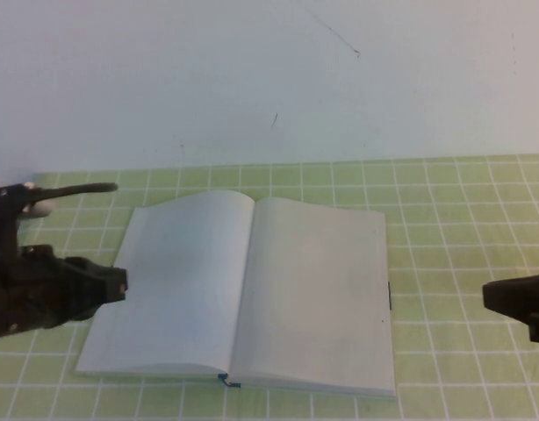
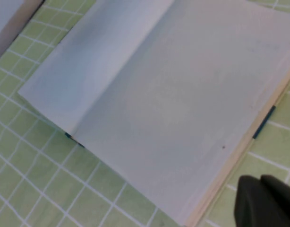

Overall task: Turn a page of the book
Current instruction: Open the closed book

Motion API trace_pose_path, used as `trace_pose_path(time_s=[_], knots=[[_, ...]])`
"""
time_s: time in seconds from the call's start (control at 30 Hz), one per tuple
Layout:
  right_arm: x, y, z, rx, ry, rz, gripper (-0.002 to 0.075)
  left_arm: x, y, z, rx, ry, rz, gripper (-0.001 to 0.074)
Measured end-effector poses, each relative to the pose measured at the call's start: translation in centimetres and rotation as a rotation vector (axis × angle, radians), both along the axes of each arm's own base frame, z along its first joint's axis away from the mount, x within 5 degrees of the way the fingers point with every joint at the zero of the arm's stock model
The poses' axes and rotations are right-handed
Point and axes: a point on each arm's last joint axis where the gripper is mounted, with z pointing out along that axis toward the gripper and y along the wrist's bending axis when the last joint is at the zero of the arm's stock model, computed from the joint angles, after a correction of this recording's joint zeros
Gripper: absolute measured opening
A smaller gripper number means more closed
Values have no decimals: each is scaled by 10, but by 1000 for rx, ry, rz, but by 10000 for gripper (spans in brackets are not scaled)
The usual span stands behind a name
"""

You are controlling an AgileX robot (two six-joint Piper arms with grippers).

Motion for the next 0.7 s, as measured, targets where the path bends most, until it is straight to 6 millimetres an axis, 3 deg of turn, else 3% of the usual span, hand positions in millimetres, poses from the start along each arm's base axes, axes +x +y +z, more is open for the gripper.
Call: trace_pose_path(time_s=[0.27,0.33,0.43,0.47,0.5,0.57,0.7], knots=[[26,25,-18,30,60,86,10,41,-57,-22,39,-32,-196,-4],[38,31,-21,45,80,127,58,44,-69,-33,71,-17,-226,-4],[57,37,-28,69,139,166,219,49,-80,-49,116,11,-234,-4],[59,37,-29,69,148,170,244,50,-80,-54,126,20,-219,-4],[66,38,-34,63,188,180,329,53,-80,-58,130,29,-196,-4],[73,39,-43,41,256,191,421,57,-78,-64,133,45,-136,-4],[88,39,-62,-10,398,219,477,62,-77,-75,112,86,-68,-4]])
